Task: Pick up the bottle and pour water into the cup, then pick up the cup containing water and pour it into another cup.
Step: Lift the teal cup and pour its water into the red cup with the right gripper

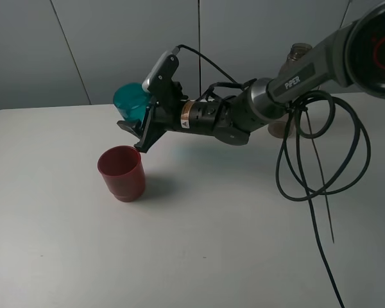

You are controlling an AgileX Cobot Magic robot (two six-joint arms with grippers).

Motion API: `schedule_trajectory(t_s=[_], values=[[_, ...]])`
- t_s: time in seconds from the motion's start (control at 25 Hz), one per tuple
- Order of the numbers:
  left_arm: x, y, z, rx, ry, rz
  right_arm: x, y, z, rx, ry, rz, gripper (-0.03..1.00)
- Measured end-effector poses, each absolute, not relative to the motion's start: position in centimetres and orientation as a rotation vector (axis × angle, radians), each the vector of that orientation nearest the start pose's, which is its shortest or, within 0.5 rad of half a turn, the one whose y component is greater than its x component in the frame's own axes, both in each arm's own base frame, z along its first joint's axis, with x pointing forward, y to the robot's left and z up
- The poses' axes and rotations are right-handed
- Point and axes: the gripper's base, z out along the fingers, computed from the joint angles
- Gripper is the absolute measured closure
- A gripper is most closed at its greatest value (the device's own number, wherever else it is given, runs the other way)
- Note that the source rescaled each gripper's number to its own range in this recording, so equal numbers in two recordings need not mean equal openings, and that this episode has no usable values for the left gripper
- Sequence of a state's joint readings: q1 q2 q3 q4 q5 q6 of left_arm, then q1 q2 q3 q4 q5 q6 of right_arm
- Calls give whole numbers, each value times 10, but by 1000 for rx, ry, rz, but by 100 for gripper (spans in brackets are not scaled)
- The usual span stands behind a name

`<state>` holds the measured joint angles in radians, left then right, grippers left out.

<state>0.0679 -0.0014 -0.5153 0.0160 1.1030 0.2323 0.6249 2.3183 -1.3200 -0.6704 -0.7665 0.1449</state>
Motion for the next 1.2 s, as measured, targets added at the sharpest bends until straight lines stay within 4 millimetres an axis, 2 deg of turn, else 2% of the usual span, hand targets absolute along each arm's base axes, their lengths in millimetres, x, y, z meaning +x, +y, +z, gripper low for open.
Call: schedule_trajectory(t_s=[0.24, 0.76, 1.2], values=[[-9, 1, 278, 169, 2069, 203, 356, 310, 98, -1238, 1360, 503, 90], [-9, 1, 278, 169, 2069, 203, 352, 314, 98, -1483, 1045, 216, 91], [-9, 1, 278, 169, 2069, 203, 351, 316, 101, -1550, 850, 87, 91]])
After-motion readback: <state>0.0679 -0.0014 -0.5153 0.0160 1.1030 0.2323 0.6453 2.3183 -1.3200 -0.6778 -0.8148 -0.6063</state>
